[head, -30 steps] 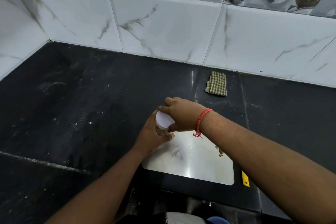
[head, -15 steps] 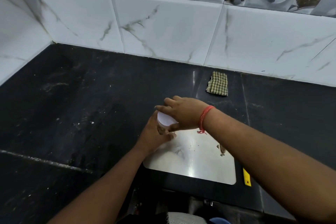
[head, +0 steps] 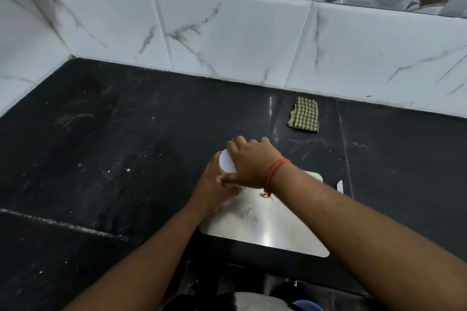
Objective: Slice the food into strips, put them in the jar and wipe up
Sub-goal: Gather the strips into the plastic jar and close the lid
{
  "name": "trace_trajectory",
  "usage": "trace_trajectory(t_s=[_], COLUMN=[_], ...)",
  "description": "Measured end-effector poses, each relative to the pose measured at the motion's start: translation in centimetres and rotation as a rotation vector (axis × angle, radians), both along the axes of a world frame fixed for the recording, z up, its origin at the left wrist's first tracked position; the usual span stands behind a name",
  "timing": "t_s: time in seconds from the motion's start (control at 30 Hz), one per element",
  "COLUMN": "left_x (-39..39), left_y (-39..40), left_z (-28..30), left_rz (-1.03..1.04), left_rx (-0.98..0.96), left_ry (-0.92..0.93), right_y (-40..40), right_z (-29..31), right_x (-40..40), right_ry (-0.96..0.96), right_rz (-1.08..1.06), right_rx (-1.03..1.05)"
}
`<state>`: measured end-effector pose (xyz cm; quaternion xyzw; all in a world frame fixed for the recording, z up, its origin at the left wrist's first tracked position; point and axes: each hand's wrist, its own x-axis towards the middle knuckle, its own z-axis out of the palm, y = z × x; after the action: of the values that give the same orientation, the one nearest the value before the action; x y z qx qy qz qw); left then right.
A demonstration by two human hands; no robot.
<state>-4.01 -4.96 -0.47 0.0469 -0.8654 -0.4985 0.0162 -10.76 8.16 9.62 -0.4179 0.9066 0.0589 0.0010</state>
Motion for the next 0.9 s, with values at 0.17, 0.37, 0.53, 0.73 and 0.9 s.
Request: trace_trajectory(t_s=[0.17, 0.37, 0.53, 0.73, 0.9], left_x=[1.2, 0.7, 0.6, 0.9, 0.7], left_y=[0.0, -0.1, -0.1, -0.3, 0.1], left_z=[0.0, 0.2, 0.8, 0.4, 0.3], left_rz=[0.067, 0.025, 0.011, 0.013, 0.059], left_rx=[0.146, 0.093, 0.100, 0.084, -0.002], left_ry=[-0.040, -0.024, -0.025, -0.062, -0.063], right_y=[1.6, 0.4, 0.4, 1.4, 0.9], right_z=[0.4, -2.0, -1.6, -1.0, -2.4], right_x=[-3.2, 0.4, 0.6, -2.4, -1.7], right_ry=[-0.064, 0.057, 0.040, 0.086, 0.137], right_rz=[0.387, -0.064, -0.110, 0.362, 0.258], right_rx=[0.061, -0.086, -0.061, 0.024, -0.065])
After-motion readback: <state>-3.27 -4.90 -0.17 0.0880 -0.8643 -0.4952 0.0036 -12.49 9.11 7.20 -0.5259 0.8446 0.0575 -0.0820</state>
